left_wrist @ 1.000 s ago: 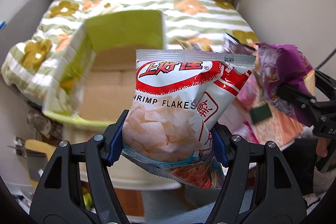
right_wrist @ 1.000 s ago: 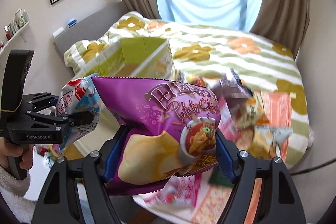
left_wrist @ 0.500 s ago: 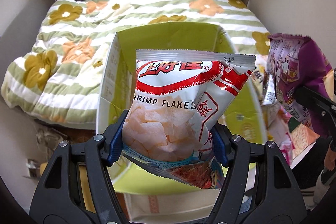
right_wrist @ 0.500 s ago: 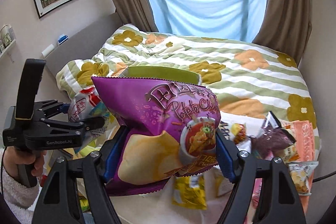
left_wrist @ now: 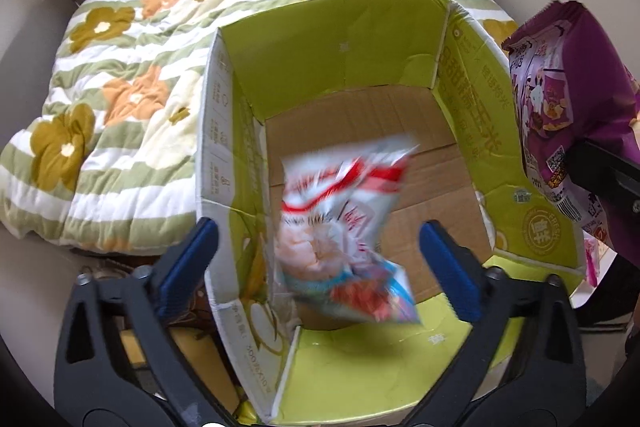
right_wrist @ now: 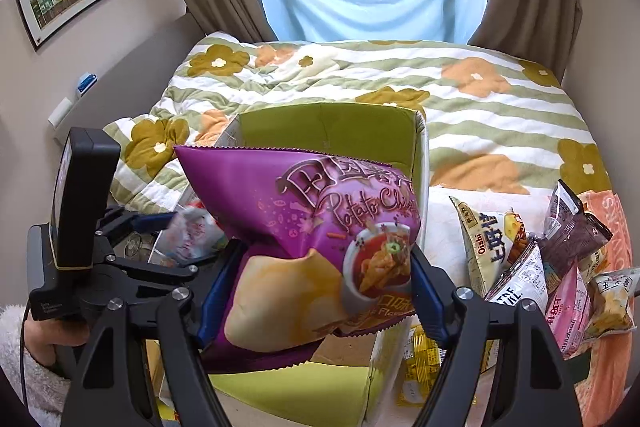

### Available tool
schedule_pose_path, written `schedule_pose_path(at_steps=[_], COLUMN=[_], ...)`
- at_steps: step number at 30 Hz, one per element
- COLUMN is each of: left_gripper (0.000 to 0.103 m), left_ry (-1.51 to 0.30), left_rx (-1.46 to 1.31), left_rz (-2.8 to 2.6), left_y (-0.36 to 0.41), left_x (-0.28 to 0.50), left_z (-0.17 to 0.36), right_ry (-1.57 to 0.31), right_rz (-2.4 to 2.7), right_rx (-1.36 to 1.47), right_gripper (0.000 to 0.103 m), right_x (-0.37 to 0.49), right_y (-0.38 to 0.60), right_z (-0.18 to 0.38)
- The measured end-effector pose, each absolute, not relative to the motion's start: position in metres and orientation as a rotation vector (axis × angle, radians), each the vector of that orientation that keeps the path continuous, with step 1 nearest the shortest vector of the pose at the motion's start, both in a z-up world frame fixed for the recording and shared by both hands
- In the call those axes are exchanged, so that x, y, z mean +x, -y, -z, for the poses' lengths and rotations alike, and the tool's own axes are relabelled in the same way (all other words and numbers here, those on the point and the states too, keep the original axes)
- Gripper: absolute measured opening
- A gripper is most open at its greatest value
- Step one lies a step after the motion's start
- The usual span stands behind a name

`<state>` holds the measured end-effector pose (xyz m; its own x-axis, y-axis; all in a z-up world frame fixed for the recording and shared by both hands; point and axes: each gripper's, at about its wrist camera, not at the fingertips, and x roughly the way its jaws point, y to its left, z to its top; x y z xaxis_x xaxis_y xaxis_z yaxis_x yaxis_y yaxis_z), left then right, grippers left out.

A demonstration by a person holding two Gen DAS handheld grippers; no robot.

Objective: Organize snacks
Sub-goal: 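Carry both bags over the box and release them inside, then move both tools back toward the snack pile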

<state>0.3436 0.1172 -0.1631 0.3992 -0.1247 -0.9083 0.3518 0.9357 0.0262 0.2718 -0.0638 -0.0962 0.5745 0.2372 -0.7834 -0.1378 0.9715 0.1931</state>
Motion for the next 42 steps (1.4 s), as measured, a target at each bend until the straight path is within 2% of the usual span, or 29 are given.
schedule_pose_path(at_steps=[19, 21, 23, 25, 42], left_gripper=[0.102, 0.102, 0.102, 0.102, 0.102], left_ry=[-1.113, -1.119, -1.126, -1.126, -1.059], left_rx=[0.091, 0.075, 0.054, 0.037, 0.024], left_rz=[0.136, 0.122, 0.114, 0.109, 0.170], left_y=[-0.172, -0.179, -0.183, -0.186, -0.182], left_x=[0.300, 0.294, 0.288, 0.284, 0.266], left_z=[0.146, 0.147, 0.147, 0.148, 0.132], right_ry=[-0.974, -0.965, -0.944, -0.920, -0.896], right_rz=[-0.363, -0.359, -0.350, -0.354, -0.275], right_rx=[-0.088, -0.078, -0.068, -0.056, -0.024], right_gripper=[0.075, 0.080, 0.094, 0.102, 0.103], right_x=[0.271, 0.269, 0.264, 0.256, 0.227], right_y=[0.018, 0.018, 0.020, 0.025, 0.030], right_z=[0.132, 0.135, 0.136, 0.135, 0.118])
